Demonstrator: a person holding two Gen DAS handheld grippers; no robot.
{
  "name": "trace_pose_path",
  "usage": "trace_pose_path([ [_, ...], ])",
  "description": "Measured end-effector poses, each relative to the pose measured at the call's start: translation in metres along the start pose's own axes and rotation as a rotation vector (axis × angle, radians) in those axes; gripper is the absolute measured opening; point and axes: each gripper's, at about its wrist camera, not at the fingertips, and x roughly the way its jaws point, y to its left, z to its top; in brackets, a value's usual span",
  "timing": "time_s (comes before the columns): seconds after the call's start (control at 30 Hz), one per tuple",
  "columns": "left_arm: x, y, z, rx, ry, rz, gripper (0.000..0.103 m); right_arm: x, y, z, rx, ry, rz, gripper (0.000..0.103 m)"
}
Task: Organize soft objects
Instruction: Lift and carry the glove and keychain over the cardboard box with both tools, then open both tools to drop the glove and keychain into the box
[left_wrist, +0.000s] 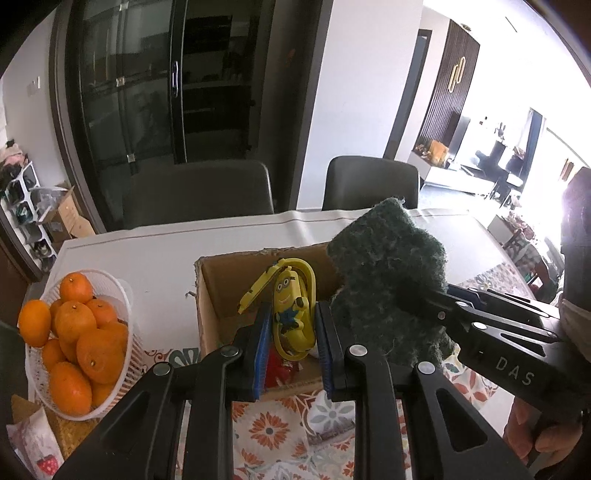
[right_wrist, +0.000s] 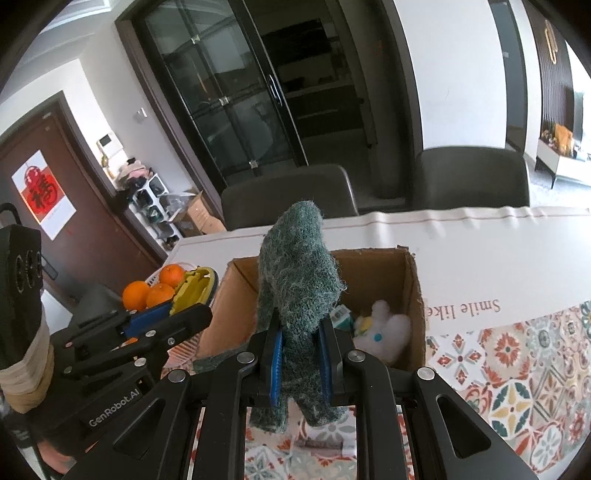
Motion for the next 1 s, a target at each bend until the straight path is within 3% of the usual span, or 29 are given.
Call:
trace_pose_path([
  [0.53, 0.08, 0.018, -0.007, -0.039, 0.181, 0.016, 0.027, 0.094, -0.032, -0.001, 0.065, 0.201, 0.01, 0.019],
  [0.63, 0.083, 0.019, -0.01, -0.047, 0.192, 0.03, 0.042, 0.106, -0.036, -0.006, 0.082, 0.232, 0.004, 0.025],
  [0.7, 0.078, 0.02, -0.012, -0.053, 0.18, 0.041, 0.045, 0.109, -0.038, -0.009, 0.085, 0.24, -0.009, 0.043],
  [0.73, 0.076, 0.02, -0.013, -0.054, 0.174, 0.047, 0.046, 0.11, -0.039, -0.011, 0.087, 0.244, -0.017, 0.046],
  [1.0, 0.038, 0.023, -0.017, -0.088, 0.105, 0.093, 0.059, 0.079, -0.033, -0.004, 0.059, 0.14, -0.127, 0.056],
])
